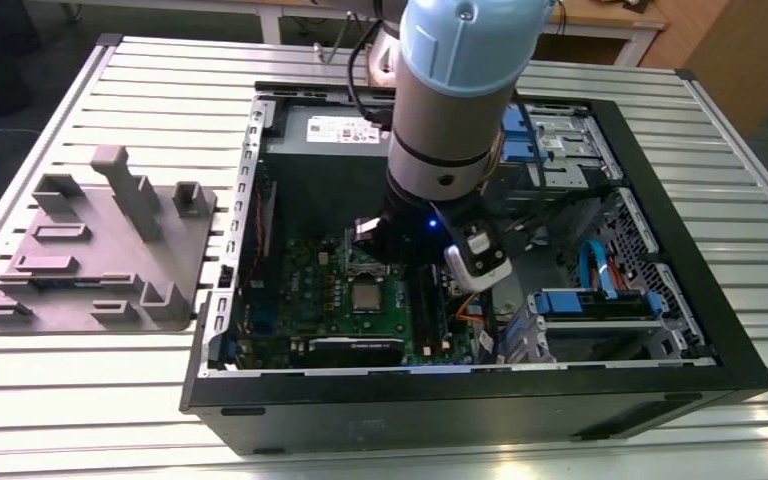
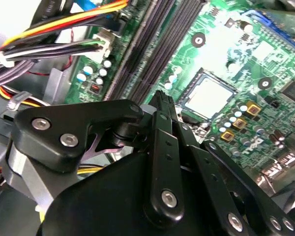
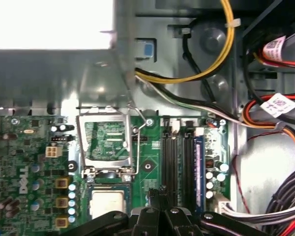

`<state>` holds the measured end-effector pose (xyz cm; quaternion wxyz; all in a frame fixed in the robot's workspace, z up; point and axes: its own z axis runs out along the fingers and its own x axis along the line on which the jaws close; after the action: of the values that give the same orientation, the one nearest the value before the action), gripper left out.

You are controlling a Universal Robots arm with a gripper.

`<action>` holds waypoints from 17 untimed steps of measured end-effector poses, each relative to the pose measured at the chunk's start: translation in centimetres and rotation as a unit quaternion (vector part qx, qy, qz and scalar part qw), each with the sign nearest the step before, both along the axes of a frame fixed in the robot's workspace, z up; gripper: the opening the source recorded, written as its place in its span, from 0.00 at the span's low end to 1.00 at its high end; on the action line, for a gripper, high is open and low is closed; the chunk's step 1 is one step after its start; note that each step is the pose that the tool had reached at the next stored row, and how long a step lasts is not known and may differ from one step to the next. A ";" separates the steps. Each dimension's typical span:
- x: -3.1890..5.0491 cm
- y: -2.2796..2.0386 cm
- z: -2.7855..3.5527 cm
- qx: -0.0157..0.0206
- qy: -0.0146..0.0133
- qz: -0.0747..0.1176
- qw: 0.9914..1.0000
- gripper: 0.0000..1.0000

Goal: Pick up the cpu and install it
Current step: 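Close the cpu cover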

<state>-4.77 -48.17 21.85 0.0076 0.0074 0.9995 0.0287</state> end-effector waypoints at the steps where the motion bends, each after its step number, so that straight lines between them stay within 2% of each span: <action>1: 0.11 0.04 -0.01 0.000 0.000 0.001 1.000 0.10; 6: 0.30 0.38 -0.16 0.000 -0.001 0.007 1.000 0.10; 15: 0.31 2.27 -0.40 0.000 -0.001 0.010 1.000 0.10; 17: 0.31 2.51 -0.43 0.000 -0.001 0.010 1.000 0.10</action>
<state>-4.46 -45.66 21.43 0.0080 -0.0029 0.9995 0.0292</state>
